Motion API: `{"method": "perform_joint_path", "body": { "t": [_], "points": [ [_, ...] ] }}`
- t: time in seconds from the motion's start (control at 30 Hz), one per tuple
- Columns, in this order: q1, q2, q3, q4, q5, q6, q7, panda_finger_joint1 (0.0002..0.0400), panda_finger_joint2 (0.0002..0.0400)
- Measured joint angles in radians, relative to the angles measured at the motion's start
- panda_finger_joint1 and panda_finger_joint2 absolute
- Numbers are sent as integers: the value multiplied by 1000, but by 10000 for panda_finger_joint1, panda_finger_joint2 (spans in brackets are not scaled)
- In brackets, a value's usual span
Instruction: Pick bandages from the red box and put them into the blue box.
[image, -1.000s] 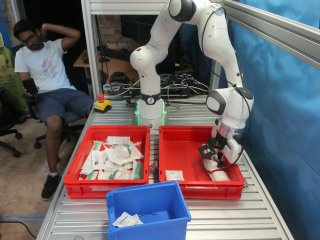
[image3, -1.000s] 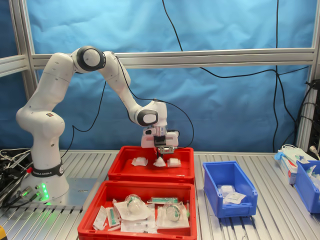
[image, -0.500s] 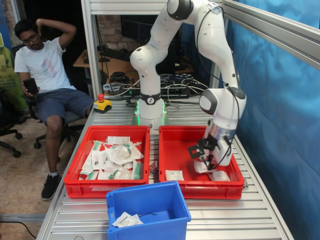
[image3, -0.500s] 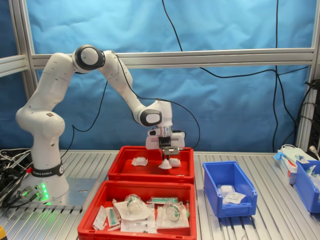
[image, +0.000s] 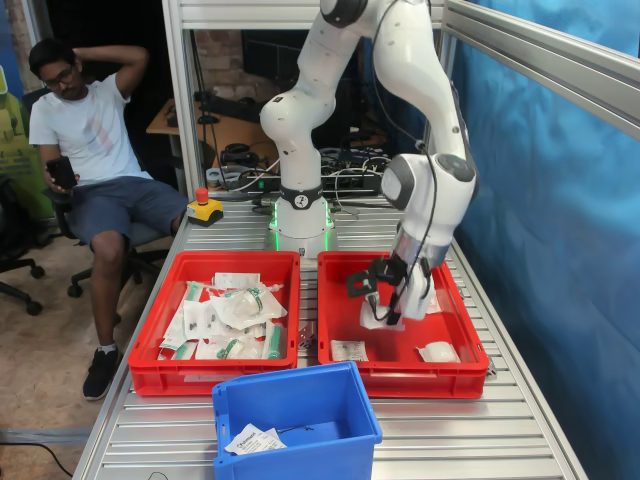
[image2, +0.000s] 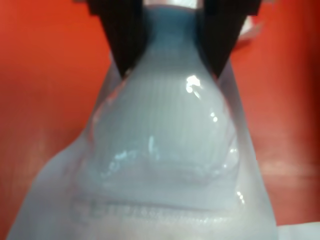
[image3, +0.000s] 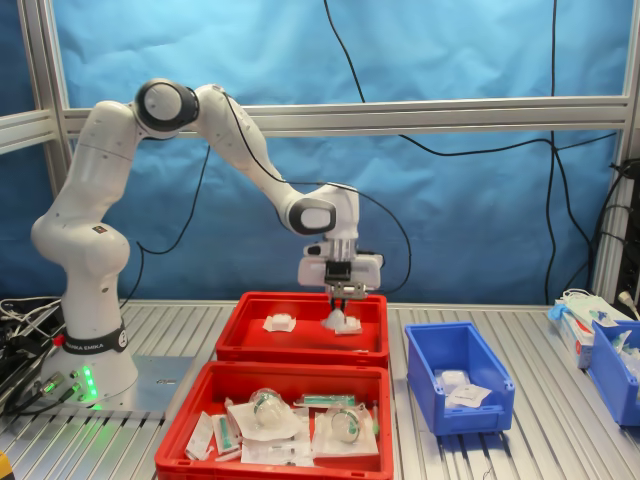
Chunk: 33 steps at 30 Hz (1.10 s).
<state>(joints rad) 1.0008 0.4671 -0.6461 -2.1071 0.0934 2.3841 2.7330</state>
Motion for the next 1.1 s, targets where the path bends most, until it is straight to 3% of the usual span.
{"method": "perform_joint_path", "body": {
  "t": [0.27,0.43,0.67,1.1],
  "points": [
    [0,-93,-47,28,-3,-52,0,66,66],
    [0,-170,-117,78,-4,-111,0,67,67],
    [-1,-199,-180,123,0,-132,0,67,67],
    [-29,-207,-230,172,12,-145,0,67,67]
  ]
}}
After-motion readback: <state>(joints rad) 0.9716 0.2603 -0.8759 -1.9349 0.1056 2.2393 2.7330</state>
